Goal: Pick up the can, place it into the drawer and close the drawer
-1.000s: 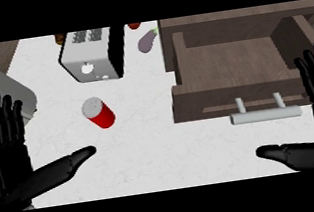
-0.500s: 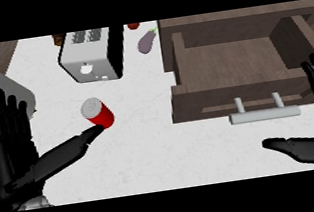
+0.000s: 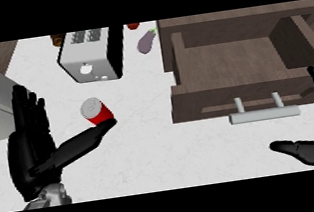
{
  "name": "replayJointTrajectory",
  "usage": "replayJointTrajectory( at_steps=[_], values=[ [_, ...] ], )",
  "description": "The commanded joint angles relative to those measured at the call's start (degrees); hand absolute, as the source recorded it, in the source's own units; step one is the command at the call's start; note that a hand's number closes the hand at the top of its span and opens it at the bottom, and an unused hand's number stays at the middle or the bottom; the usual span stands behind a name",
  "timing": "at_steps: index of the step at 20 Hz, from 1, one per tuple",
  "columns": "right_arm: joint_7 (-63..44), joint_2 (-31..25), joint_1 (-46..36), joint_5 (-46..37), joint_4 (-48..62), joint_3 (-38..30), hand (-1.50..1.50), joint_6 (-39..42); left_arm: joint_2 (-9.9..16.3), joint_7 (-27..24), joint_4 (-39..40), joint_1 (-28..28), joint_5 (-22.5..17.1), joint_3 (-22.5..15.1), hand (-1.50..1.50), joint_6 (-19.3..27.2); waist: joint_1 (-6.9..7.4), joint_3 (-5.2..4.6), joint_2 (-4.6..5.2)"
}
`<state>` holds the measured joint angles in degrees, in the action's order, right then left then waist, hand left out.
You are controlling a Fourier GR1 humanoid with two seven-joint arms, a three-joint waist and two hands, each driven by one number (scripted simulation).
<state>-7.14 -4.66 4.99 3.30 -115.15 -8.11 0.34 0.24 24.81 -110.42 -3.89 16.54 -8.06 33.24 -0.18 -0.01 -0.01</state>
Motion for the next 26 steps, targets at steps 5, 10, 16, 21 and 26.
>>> replayJointTrajectory(
  at_steps=[5,10,16,21,26],
  values=[
    [-2.20,1.47,1.11,-2.29,-4.73,1.44,-1.50,-1.49,-0.23,-6.92,12.68,-2.80,-3.89,-1.73,-1.50,5.36,-0.05,0.00,0.01],
    [-3.60,-1.73,2.69,4.50,-6.93,-4.44,-1.50,2.26,-0.23,-14.78,18.03,1.27,-7.84,-5.12,-1.50,9.19,-0.13,-0.02,0.00],
    [-0.98,0.36,5.35,2.68,-7.34,-3.44,-1.50,2.74,-0.23,-22.74,30.03,-4.07,-14.74,-0.22,-1.50,8.18,-0.15,-0.01,0.03],
    [-5.00,0.90,4.57,0.93,-10.06,-2.18,-1.50,1.58,-0.24,-31.68,30.86,1.91,-20.24,0.16,-1.50,8.97,0.06,-0.02,0.00],
    [-4.05,-1.76,6.48,7.84,-10.27,-8.50,-1.50,6.15,-0.24,-36.87,42.74,-5.36,-26.24,-0.25,-1.50,12.07,-0.30,-0.01,0.03]
  ],
)
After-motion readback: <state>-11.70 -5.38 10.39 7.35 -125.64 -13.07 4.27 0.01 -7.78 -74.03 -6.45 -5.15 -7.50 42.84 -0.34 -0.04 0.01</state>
